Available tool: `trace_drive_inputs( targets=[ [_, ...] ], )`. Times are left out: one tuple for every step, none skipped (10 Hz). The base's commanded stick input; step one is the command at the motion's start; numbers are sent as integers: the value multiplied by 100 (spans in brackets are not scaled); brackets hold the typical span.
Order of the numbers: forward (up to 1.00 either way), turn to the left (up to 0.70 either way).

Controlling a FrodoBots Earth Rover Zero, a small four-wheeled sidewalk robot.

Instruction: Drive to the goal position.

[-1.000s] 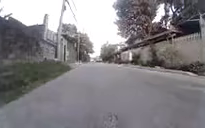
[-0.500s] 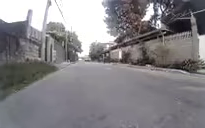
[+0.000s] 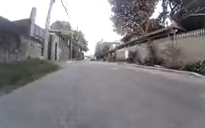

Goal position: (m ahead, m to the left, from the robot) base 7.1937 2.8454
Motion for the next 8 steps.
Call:
trace_drive_inputs(
  targets=[
    [100, 10],
    [100, 10],
    [100, 10],
    [100, 10],
    [100, 10],
    [100, 10],
    [100, 10],
    [100, 10]
  ],
)
